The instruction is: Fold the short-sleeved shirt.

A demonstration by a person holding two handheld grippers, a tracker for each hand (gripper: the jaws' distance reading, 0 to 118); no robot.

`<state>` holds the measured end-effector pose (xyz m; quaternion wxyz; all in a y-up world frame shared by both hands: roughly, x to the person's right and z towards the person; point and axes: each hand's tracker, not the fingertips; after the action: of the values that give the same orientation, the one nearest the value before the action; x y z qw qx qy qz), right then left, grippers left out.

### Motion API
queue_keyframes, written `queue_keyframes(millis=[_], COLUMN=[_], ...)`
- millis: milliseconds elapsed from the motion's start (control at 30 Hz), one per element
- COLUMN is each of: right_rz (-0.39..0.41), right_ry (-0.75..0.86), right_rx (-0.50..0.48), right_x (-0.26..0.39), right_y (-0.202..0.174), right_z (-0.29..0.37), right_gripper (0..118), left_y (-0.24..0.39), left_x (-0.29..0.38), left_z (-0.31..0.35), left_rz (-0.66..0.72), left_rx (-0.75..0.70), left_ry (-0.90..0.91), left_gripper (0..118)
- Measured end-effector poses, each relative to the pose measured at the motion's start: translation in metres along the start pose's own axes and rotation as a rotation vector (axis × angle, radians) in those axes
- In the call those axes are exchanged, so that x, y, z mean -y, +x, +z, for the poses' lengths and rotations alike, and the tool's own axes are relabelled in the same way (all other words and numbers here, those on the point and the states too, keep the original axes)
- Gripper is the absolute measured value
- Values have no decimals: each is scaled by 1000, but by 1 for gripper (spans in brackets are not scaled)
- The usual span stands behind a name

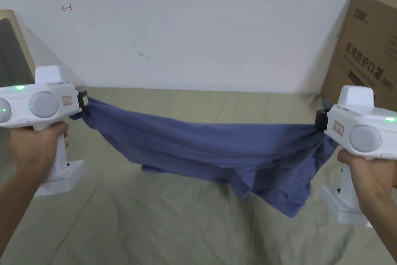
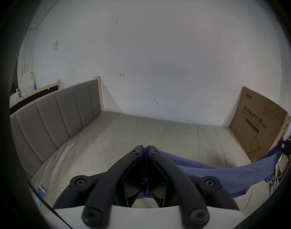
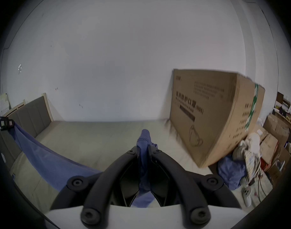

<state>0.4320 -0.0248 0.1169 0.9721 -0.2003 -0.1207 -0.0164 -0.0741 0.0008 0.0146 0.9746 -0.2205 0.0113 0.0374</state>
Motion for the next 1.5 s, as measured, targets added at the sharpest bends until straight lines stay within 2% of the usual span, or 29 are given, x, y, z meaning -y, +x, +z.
queue_keyframes(millis=[167,367,600,767,900,967,1167,1400,1500], right_rz=[-28,-85,-67,-88,-171,-179,-155,-70,-42], right_ry=[-70,-121,-200,-233,-273,-294,-381,-547,-604], right_rx=[-7,-17,-29,-3,8,13,45,70,69], right_x=[54,119,192,229,256,270,306,331,334], right_y=[-2,11,23,37,56,63,74,66,64], right_z=[16,68,129,164,191,202,215,192,181], right_gripper=[6,6,6,6,6,6,6,6,7], left_y=[-14,-32,-59,-70,-81,-86,-88,-80,-80], left_x=[60,143,233,269,287,296,325,366,375], left_z=[12,56,110,152,184,199,218,192,182], left_rz=[18,-9,11,41,54,76,26,-67,-52], left_rx=[18,36,33,28,20,19,-19,-77,-83], left_ry=[-78,-181,-282,-304,-314,-318,-382,-525,-573], left_gripper=[4,4,4,4,4,4,4,4,4])
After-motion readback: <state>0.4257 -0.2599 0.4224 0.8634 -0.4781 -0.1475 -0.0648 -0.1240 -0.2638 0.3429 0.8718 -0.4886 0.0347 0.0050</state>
